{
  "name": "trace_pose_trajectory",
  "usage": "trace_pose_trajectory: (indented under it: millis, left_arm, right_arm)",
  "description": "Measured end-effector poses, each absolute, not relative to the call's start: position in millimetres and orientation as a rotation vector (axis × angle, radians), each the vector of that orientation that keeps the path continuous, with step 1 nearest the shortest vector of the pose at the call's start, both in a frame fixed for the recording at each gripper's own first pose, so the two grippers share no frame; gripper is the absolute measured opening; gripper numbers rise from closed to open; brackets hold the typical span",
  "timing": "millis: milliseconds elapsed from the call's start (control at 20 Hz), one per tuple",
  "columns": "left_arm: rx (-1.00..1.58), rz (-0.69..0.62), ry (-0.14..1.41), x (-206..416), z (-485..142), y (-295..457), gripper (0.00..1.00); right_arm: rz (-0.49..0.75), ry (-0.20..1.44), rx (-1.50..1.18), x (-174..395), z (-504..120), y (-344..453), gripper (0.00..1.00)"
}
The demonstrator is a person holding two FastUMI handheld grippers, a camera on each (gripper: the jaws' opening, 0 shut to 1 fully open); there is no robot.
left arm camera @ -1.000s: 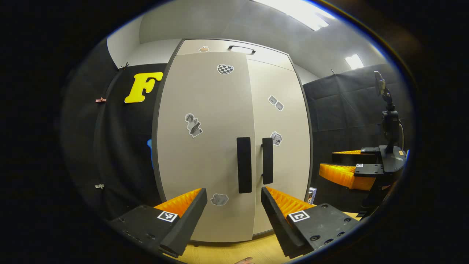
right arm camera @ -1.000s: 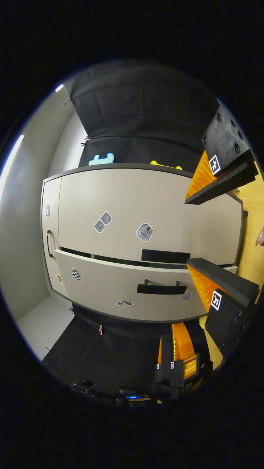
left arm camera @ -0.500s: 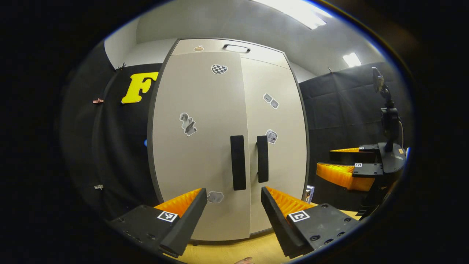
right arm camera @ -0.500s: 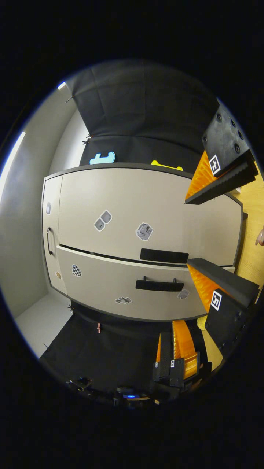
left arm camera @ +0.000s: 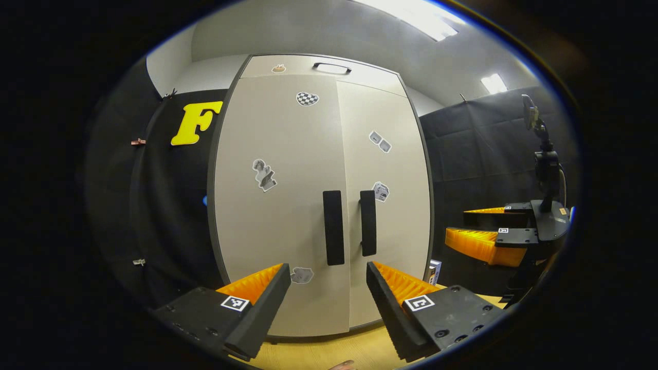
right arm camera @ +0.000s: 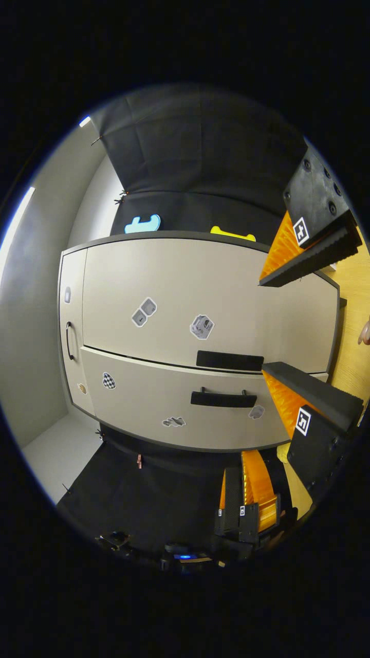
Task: Grasp the bottle in the cabinet with the left hand and place it on the coaster, then close the right door with the right hand and the left door with the left hand.
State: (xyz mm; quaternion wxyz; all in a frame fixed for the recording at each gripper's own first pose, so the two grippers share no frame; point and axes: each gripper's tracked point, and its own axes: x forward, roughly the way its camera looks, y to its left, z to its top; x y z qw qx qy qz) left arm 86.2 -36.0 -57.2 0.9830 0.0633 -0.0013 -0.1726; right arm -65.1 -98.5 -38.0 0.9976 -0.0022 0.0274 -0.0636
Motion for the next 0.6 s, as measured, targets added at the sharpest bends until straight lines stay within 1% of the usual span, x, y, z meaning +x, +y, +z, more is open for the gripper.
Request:
trace_pose_trajectory:
  millis: [600]
  left_arm:
    - [0.131,-0.342,-0.003,86.7,-58.9,-34.1,0.94]
  right_arm:
    - [-0.126,0.046,-0.005,-66.2,-36.3,-95.9,0.97]
